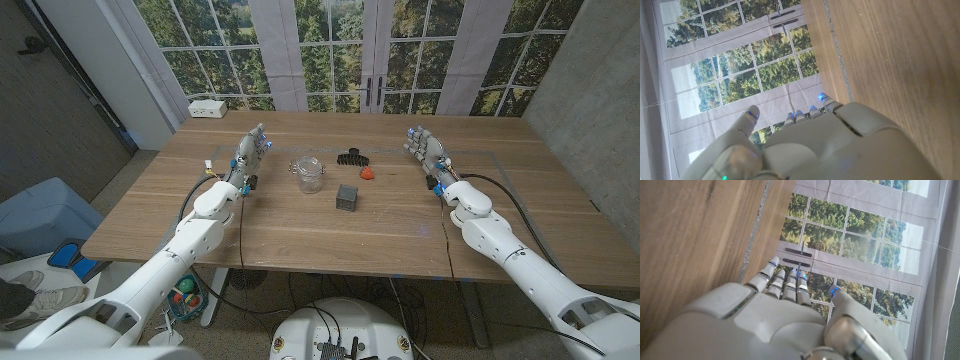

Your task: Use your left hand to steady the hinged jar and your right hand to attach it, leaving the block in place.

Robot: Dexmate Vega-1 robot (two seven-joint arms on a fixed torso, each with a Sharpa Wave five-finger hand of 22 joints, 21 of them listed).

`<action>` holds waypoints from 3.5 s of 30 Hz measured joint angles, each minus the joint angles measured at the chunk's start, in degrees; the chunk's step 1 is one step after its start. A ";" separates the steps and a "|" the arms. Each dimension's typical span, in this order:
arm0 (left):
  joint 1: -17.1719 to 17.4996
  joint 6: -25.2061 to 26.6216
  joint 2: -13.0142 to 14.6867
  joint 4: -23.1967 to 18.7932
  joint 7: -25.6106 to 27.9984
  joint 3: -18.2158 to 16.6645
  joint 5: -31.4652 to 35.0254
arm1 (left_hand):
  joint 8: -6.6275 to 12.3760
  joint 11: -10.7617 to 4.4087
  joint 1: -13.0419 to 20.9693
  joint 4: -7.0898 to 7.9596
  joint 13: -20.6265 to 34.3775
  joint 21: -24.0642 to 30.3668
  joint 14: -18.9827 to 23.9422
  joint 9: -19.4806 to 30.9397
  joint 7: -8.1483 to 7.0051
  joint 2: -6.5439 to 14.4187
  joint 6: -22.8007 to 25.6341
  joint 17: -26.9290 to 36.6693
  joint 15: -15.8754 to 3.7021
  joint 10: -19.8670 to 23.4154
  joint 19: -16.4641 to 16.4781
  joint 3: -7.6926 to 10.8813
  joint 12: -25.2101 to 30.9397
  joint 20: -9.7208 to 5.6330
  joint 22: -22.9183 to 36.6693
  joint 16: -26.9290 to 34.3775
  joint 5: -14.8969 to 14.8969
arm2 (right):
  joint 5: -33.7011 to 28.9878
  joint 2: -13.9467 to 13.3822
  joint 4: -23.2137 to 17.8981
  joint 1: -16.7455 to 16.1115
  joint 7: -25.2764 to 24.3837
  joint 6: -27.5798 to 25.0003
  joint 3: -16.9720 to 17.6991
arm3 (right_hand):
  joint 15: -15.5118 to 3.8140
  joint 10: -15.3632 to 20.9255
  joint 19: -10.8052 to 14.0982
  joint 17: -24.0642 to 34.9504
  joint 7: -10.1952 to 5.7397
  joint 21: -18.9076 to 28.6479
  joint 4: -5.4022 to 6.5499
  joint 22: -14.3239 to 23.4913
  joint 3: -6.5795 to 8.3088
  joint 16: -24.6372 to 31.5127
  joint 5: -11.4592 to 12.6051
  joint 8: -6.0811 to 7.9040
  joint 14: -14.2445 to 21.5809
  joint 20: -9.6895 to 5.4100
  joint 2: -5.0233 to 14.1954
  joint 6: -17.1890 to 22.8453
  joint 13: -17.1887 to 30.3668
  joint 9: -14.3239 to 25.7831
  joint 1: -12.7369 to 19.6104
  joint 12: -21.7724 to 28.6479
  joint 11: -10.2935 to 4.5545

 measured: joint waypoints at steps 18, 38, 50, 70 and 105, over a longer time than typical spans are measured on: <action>1.37 1.03 0.17 -3.13 3.39 0.72 2.21 | 0.23 -0.15 0.00 -0.69 0.00 0.21 0.01 -0.01 -0.44 0.00 0.45 -0.16 0.00 0.17 0.44 0.20 0.00 0.00 0.01 0.00 0.00 | -11.82 0.25 -1.49 -2.76 -10.45 5.44 -1.48 | 0.00 2.45 2.15 -1.71 -0.64 0.00 -4.86 -0.01 4.47 0.89 0.00 0.45 3.27 -0.10 1.22 2.07 -0.01 -0.01 4.23 0.87 -0.41; 3.28 1.30 0.38 -5.25 5.89 0.76 3.38 | 0.43 -0.41 0.30 -1.71 -0.01 0.21 0.01 -0.02 -0.83 0.30 0.84 -0.15 -0.01 0.86 1.05 0.10 0.00 0.01 0.00 0.00 0.00 | -25.96 -1.36 -5.22 -2.96 -18.52 6.20 -4.07 | 0.00 3.37 2.56 -2.01 -0.92 0.00 -6.89 0.25 6.06 1.32 0.00 0.45 3.89 -0.11 1.14 2.97 -0.01 -0.02 7.15 0.87 -0.71; 4.86 0.95 0.78 -7.05 7.03 0.44 3.88 | 0.43 -0.41 0.30 -2.18 -0.02 0.20 0.01 -0.02 -0.81 0.30 1.47 -0.15 -0.01 0.85 1.26 0.10 0.00 0.21 0.00 0.00 0.00 | -32.95 -3.00 -8.49 -4.02 -21.48 5.28 -4.83 | 0.00 3.37 3.18 -2.00 -1.24 0.00 -7.60 0.24 6.29 1.32 0.00 0.45 3.88 0.09 1.52 3.28 -0.01 -0.02 7.54 0.87 -0.71; 7.15 0.22 1.43 -9.80 8.96 -0.09 5.07 | 0.43 -0.62 0.60 -2.84 -0.02 0.20 0.02 -0.03 -1.12 0.60 1.78 -0.14 -0.01 1.06 1.66 0.28 0.00 0.00 -0.01 -0.01 0.00 | -43.46 -6.08 -14.54 -5.82 -24.95 2.82 -6.14 | -0.20 4.09 3.58 -1.83 -1.74 0.00 -8.22 0.24 6.93 1.79 0.44 0.45 4.09 0.10 2.26 3.78 -0.02 -0.02 8.30 0.87 -1.44; 11.22 -0.56 3.05 -13.87 12.18 -1.09 8.11 | 0.84 -1.13 1.13 -4.01 -0.03 0.20 0.02 -0.03 -2.55 0.83 4.44 -0.14 -0.01 2.80 3.22 0.51 0.45 0.12 -0.01 0.22 0.00 | -54.76 -8.88 -19.60 -5.32 -23.56 -0.63 -10.04 | -0.20 3.86 3.89 -2.37 -3.09 -0.47 -10.84 0.23 9.23 1.79 0.88 0.44 4.08 -0.21 1.27 3.47 -0.02 -0.03 12.13 0.87 -2.28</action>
